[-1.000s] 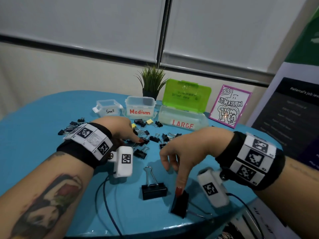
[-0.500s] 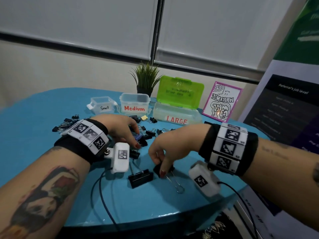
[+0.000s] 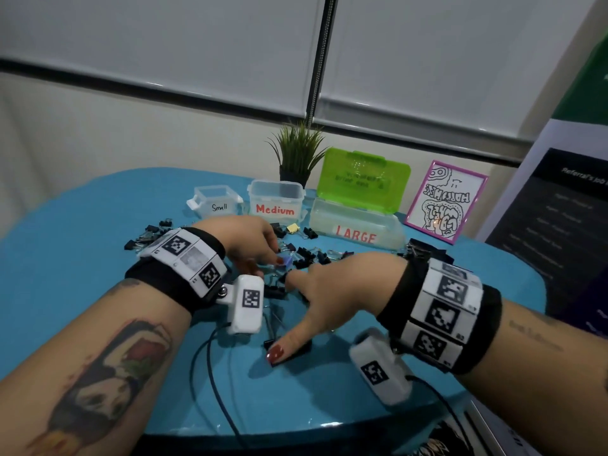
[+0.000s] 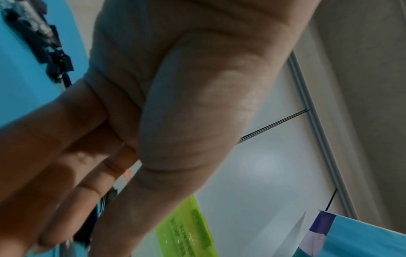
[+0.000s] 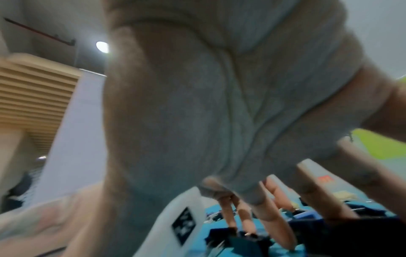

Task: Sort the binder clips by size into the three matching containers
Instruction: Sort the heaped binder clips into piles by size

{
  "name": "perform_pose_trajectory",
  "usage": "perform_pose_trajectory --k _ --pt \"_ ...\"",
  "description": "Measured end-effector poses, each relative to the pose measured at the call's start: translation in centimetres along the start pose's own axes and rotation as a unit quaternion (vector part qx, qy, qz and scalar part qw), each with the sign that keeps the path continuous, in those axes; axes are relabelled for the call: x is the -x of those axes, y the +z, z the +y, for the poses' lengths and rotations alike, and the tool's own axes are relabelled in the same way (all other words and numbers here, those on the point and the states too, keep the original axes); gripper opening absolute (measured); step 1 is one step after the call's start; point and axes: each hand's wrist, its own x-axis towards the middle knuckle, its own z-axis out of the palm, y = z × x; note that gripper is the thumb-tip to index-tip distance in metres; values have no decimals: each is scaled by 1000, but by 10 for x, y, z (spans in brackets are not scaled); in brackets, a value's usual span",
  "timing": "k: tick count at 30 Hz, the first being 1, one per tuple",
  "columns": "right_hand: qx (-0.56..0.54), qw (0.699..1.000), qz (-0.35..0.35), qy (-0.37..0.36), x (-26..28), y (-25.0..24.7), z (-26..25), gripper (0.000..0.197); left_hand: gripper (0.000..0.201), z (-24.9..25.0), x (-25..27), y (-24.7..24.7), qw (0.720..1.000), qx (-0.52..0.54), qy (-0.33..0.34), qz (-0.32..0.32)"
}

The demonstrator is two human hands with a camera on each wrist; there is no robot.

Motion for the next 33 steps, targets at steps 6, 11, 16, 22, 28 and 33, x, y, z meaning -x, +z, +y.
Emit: perform_pose_trajectory --k 6,11,16,22,28,33 --pt "23 998 50 3 -6 12 -18 109 30 -11 1 -19 996 -56 -10 66" --pt "5 998 67 -7 -22 0 -6 55 51 -11 4 -24 988 -119 -39 91" --pt "-110 991 71 2 -47 -8 15 31 60 -8 14 -24 985 -143 -76 53" --pt "-119 988 93 10 -66 -23 30 29 93 -7 24 -31 981 -161 -102 19" --pt "-364 923 123 -32 -89 -34 66 28 130 -10 26 -36 975 -165 -139 -55" --pt "-565 814 87 -102 -103 -21 83 13 118 -8 18 -27 972 -186 -133 -48"
